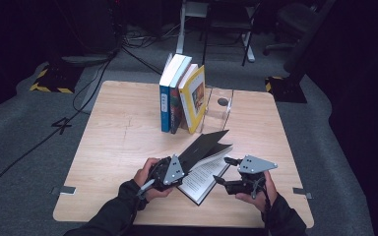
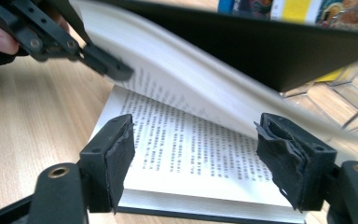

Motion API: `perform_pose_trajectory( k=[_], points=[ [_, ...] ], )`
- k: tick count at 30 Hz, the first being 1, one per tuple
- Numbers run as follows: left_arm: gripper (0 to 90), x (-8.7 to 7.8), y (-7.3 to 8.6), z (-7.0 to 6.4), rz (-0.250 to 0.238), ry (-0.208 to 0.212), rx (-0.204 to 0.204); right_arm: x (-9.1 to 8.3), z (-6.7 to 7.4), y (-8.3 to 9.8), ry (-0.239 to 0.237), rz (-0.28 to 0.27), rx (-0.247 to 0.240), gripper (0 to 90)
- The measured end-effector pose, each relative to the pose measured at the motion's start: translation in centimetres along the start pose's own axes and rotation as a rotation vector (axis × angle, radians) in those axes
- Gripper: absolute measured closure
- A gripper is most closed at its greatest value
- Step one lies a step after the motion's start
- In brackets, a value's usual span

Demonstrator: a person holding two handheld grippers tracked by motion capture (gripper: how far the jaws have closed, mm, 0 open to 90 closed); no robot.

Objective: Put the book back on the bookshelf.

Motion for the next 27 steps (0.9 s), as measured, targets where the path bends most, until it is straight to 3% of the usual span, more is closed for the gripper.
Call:
perform_pose_trajectory(
  k=[3,7,13,17,22,27],
  points=[
    [65.6,-0.7,0.1,0.4,-0.024,0.041,-0.036,-0.4,-0.6,0.0,0.01,-0.007,0.005,27.8],
    [65.5,-1.2,0.2,0.3,-0.031,0.097,-0.039,-0.9,-0.9,-0.2,0.018,-0.02,0.007,26.7],
    [65.9,-2.8,1.0,0.9,-0.043,0.162,-0.075,-0.7,-1.0,0.1,0.037,0.002,-0.028,24.9],
    [66.3,-3.7,1.9,1.5,-0.064,0.191,-0.111,0.3,-2.1,1.0,0.05,0.024,0.001,24.5],
    [65.7,-4.1,2.3,1.6,-0.059,0.197,-0.103,2.2,-3.4,1.9,0.062,0.06,-0.006,24.1],
    [62.9,-4.2,2.6,1.5,-0.057,0.206,-0.103,4.7,-4.7,2.2,0.022,0.061,0.004,20.9]
  ],
)
Point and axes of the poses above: each handheld gripper's, and its own axes: x roughly forward along the jaws, y roughly out of its underside, z roughly to its left, the point moved 6 cm from there along x, roughly forward along the jaws, and after that the axes turned 5 degrees about y, right-handed, at the moved point
